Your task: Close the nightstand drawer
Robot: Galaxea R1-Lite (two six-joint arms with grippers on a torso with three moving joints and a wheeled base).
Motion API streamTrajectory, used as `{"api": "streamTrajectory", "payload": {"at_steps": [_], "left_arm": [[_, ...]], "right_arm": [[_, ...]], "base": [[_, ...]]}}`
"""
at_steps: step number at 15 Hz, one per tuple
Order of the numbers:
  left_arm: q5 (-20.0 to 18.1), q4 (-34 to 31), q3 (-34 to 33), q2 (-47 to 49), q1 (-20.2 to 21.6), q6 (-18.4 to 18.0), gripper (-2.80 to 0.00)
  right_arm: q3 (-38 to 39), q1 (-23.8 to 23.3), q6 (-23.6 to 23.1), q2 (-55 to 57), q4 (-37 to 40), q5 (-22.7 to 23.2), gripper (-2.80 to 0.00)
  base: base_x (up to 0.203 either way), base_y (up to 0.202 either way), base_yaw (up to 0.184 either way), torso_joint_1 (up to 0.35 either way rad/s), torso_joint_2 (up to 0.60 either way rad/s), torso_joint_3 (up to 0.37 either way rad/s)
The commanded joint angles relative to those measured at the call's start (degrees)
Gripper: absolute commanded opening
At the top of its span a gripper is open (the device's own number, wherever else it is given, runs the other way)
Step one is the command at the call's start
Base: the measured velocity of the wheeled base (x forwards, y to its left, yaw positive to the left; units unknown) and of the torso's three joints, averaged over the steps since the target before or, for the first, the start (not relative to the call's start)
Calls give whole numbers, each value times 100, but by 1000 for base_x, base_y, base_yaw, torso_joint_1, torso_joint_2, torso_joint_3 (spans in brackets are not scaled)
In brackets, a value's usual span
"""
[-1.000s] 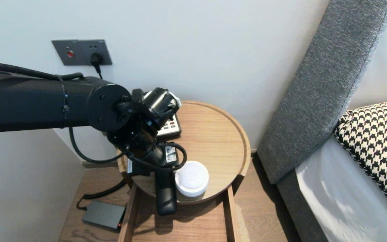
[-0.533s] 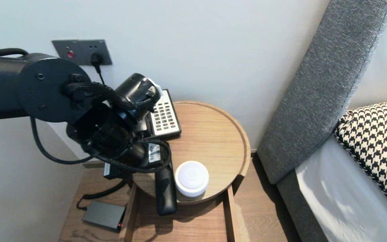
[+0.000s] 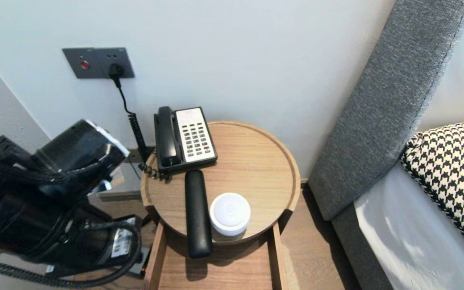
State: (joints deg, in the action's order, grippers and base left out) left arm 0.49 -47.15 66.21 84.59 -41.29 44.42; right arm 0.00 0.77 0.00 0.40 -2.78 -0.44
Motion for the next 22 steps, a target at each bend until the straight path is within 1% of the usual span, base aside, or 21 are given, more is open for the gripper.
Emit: {"api": "streamTrajectory", "payload": {"at_steps": [1, 3, 5, 7, 8, 10, 11, 12, 14, 17, 18, 22], "left_arm": [[-368, 7, -739, -728, -120, -155, -280], [-478, 25, -1094, -943, -338, -259, -280], [-493, 27, -1215, -1012, -462, -274, -280], [-556, 27, -1628, -1162, -1098, -282, -280], [-616, 27, -1801, -1200, -1316, -284, -280], [-717, 32, -2027, -1222, -1502, -360, -280], [-729, 133, -2246, -1174, -1548, -545, -280], [-714, 363, -2441, -1131, -1559, -651, -280], [-623, 990, -2856, -1123, -1560, -756, -280], [-250, 1844, -3504, -1090, -1563, -841, -280], [-182, 1983, -3576, -1085, -1564, -849, -280], [-173, 2176, -3616, -930, -1558, -840, -280]], "right_arm": [[149, 2, 0, 4, -3, 0, -280], [149, 2, 0, 4, -3, 0, -280], [149, 2, 0, 4, -3, 0, -280], [149, 2, 0, 4, -3, 0, -280], [149, 2, 0, 4, -3, 0, -280], [149, 2, 0, 4, -3, 0, -280], [149, 2, 0, 4, -3, 0, -280], [149, 2, 0, 4, -3, 0, -280], [149, 2, 0, 4, -3, 0, -280], [149, 2, 0, 4, -3, 0, -280], [149, 2, 0, 4, -3, 0, -280], [149, 2, 0, 4, -3, 0, -280]], "base": [[0, 0, 0, 0, 0, 0], [0, 0, 0, 0, 0, 0], [0, 0, 0, 0, 0, 0], [0, 0, 0, 0, 0, 0], [0, 0, 0, 0, 0, 0], [0, 0, 0, 0, 0, 0], [0, 0, 0, 0, 0, 0], [0, 0, 0, 0, 0, 0], [0, 0, 0, 0, 0, 0], [0, 0, 0, 0, 0, 0], [0, 0, 0, 0, 0, 0], [0, 0, 0, 0, 0, 0]]}}
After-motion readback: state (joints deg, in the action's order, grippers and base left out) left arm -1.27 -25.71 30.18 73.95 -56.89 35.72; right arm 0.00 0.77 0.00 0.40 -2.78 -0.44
